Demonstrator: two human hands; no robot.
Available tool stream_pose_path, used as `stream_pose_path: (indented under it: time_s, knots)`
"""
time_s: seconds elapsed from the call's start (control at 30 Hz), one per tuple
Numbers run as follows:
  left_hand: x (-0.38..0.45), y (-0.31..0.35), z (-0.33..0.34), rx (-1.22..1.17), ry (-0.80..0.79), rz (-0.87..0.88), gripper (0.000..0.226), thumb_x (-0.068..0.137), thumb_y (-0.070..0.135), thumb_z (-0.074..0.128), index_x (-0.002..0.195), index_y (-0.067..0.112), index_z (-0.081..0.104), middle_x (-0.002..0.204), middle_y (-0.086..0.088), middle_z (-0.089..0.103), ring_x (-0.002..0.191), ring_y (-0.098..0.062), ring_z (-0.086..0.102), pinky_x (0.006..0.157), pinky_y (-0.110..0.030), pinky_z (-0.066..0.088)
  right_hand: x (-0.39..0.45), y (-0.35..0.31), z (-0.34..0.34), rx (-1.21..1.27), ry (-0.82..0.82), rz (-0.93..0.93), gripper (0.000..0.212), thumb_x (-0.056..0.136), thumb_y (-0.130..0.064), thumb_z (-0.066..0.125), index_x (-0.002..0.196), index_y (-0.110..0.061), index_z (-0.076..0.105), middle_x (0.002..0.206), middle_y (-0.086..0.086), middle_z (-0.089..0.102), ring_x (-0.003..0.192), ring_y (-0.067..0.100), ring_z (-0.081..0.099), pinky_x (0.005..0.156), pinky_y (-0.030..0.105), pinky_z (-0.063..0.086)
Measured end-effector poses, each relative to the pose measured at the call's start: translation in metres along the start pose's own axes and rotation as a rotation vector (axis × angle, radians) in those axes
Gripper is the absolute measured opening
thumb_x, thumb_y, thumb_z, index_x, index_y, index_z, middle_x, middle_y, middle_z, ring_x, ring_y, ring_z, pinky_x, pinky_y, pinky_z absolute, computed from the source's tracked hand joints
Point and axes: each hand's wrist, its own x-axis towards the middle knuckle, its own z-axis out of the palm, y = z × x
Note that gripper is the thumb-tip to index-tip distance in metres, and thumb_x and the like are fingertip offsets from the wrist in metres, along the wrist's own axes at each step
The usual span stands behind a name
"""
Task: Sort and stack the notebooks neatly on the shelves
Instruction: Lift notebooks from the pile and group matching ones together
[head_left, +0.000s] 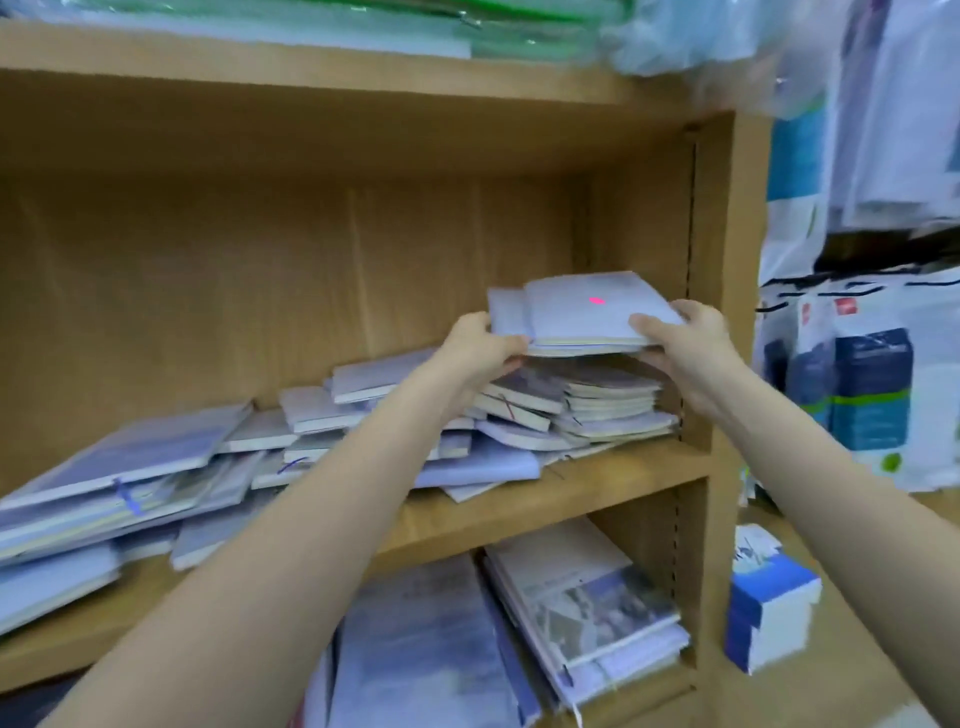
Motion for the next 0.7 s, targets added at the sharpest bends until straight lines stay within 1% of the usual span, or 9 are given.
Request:
stream_pose_path:
  time_s: [0.07, 0.13, 0.23, 0.33, 0.43, 0.5, 0.57, 0.67, 0.7]
  knots:
    - [0.021, -0.011, 0.011, 0.591, 0.038, 0.090, 0.026, 0.093, 0.008, 0.050, 0.070, 0.019, 0.049, 0.088, -0.005, 0.055, 0.094, -0.019, 0.051, 0.078, -0.027, 0.039, 0.027, 0.007, -0.012, -0.469, -0.021, 0.019, 0.059, 0.094, -0.025, 0.056, 0.140, 0.003, 0.031, 0.137, 0.015, 0.041, 0.121, 0.030, 0.045, 0.095, 0.035, 0.039]
    - [0.028, -0.025, 0.016, 0.997, 0.033, 0.146, 0.022, 0.093, 0.007, 0.042, 0.088, 0.012, 0.062, 0.099, -0.010, 0.062, 0.102, -0.028, 0.056, 0.082, -0.033, 0.042, 0.030, 0.020, -0.018, -0.937, -0.091, -0.101, 0.057, 0.095, -0.035, 0.051, 0.139, -0.002, 0.037, 0.149, 0.017, 0.024, 0.135, 0.033, 0.028, 0.103, 0.037, 0.031]
    - [0.031, -0.046, 0.023, 1.249, 0.007, 0.241, 0.035, 0.089, 0.000, 0.040, 0.121, 0.004, 0.053, 0.107, -0.021, 0.063, 0.100, -0.036, 0.058, 0.075, -0.037, 0.043, 0.013, 0.044, -0.020, -0.938, -0.440, -0.276, 0.046, 0.096, -0.037, 0.047, 0.134, -0.012, 0.048, 0.143, 0.007, 0.041, 0.135, 0.025, 0.032, 0.101, 0.029, 0.028]
    - [0.031, -0.051, 0.028, 1.226, 0.010, 0.269, 0.038, 0.086, -0.003, 0.040, 0.122, 0.005, 0.052, 0.104, -0.021, 0.063, 0.099, -0.037, 0.058, 0.069, -0.033, 0.039, 0.004, 0.050, -0.026, -0.927, -0.554, -0.331, 0.060, 0.088, -0.049, 0.052, 0.138, -0.017, 0.044, 0.141, -0.004, 0.045, 0.132, 0.013, 0.038, 0.112, 0.036, 0.020]
    - [0.032, -0.048, 0.025, 0.984, -0.013, 0.219, 0.039, 0.085, -0.005, 0.039, 0.118, 0.008, 0.057, 0.111, -0.015, 0.064, 0.108, -0.032, 0.056, 0.083, -0.033, 0.046, 0.008, 0.053, -0.017, -1.463, -0.452, -0.657, 0.052, 0.089, -0.038, 0.058, 0.136, -0.021, 0.042, 0.133, -0.002, 0.051, 0.126, 0.019, 0.045, 0.112, 0.043, 0.015]
    - [0.027, -0.045, 0.024, 0.830, -0.035, 0.200, 0.049, 0.089, -0.004, 0.039, 0.134, 0.015, 0.046, 0.123, -0.006, 0.061, 0.117, -0.023, 0.053, 0.087, -0.024, 0.043, 0.013, 0.054, -0.010, -1.558, -0.367, -0.819, 0.035, 0.090, -0.013, 0.052, 0.124, -0.019, 0.046, 0.115, 0.001, 0.056, 0.109, 0.025, 0.055, 0.089, 0.035, 0.036]
    - [0.018, -0.046, 0.020, 0.756, -0.073, 0.255, 0.058, 0.090, -0.003, 0.039, 0.143, 0.017, 0.032, 0.131, 0.000, 0.057, 0.118, -0.018, 0.052, 0.082, -0.017, 0.039, 0.020, 0.047, -0.008, -1.492, -0.265, -0.806, 0.030, 0.089, -0.003, 0.046, 0.116, -0.017, 0.048, 0.099, 0.002, 0.058, 0.089, 0.027, 0.058, 0.064, 0.032, 0.040]
    - [0.006, -0.050, 0.007, 0.890, 0.072, 0.433, 0.054, 0.088, -0.001, 0.041, 0.138, 0.021, 0.040, 0.110, -0.014, 0.063, 0.081, -0.019, 0.057, 0.066, -0.021, 0.034, 0.044, 0.041, -0.013, -1.312, -0.101, -0.885, 0.013, 0.096, -0.016, 0.045, 0.108, -0.012, 0.048, 0.084, 0.005, 0.060, 0.072, 0.029, 0.057, 0.059, 0.035, 0.047]
    - [0.005, -0.053, 0.002, 0.939, 0.166, 0.484, 0.052, 0.087, -0.002, 0.042, 0.135, 0.019, 0.045, 0.108, -0.014, 0.062, 0.085, -0.023, 0.057, 0.067, -0.021, 0.031, 0.052, 0.040, -0.012, -1.298, -0.126, -0.903, 0.016, 0.097, -0.024, 0.044, 0.108, -0.012, 0.047, 0.085, 0.006, 0.060, 0.072, 0.029, 0.057, 0.059, 0.036, 0.048]
